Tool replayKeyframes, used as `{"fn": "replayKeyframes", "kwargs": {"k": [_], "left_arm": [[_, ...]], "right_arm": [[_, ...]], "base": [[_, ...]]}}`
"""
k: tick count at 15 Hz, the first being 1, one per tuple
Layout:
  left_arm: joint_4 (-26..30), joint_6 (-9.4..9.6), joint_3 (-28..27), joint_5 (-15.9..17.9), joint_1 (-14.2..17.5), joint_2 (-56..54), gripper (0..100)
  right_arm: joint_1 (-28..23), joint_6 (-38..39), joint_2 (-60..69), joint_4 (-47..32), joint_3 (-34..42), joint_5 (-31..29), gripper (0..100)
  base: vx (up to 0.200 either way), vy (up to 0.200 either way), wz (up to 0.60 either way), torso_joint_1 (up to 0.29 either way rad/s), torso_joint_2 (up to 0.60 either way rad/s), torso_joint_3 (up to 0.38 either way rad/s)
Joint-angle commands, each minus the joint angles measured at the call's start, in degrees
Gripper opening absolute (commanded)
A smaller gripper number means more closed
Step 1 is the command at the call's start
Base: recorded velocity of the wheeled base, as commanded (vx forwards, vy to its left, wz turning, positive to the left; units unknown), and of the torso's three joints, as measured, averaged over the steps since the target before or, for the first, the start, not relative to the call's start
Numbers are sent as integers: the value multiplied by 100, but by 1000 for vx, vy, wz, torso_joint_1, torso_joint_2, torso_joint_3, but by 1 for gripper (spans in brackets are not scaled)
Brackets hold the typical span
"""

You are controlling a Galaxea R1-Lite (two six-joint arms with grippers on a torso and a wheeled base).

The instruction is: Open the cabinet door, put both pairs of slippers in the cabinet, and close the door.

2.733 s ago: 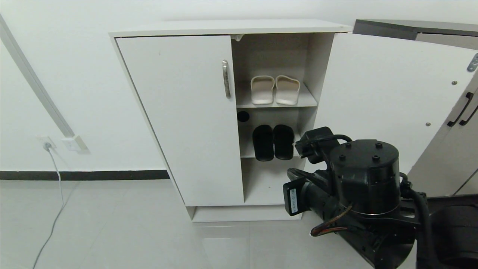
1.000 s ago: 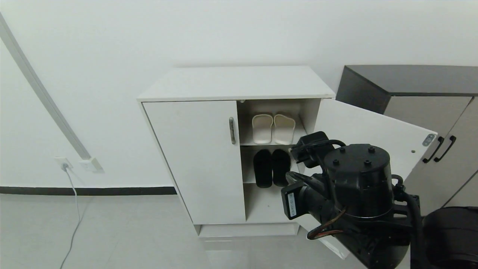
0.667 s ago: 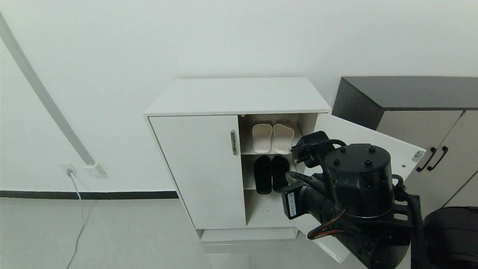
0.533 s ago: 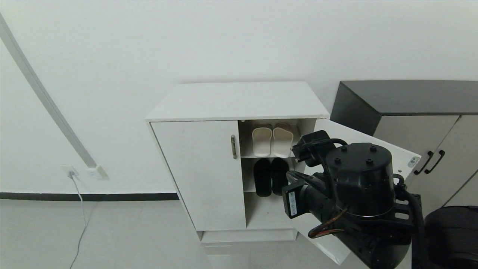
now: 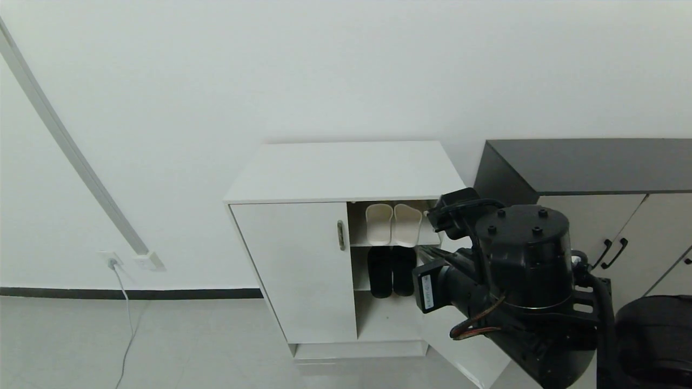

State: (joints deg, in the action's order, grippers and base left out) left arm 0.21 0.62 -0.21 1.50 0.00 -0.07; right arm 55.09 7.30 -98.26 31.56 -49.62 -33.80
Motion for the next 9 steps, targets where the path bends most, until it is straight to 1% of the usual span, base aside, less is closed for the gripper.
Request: {"fn": "replayKeyframes", "kwargs": {"k": [1,5,9], "left_arm": [[6,-1,3,8,0,7,0],[6,-1,3,8,0,7,0],[-3,-1,3,8,0,7,0]], "right_arm": [[-16,-1,8,-1,5,5,0],[-16,-1,8,-1,40,5,0],[-16,-1,8,-1,40,14,0]], "base": [[0,0,0,100,-212,-119],[0,0,0,10,-20,-13],[0,0,-600,1,-4,0]]}}
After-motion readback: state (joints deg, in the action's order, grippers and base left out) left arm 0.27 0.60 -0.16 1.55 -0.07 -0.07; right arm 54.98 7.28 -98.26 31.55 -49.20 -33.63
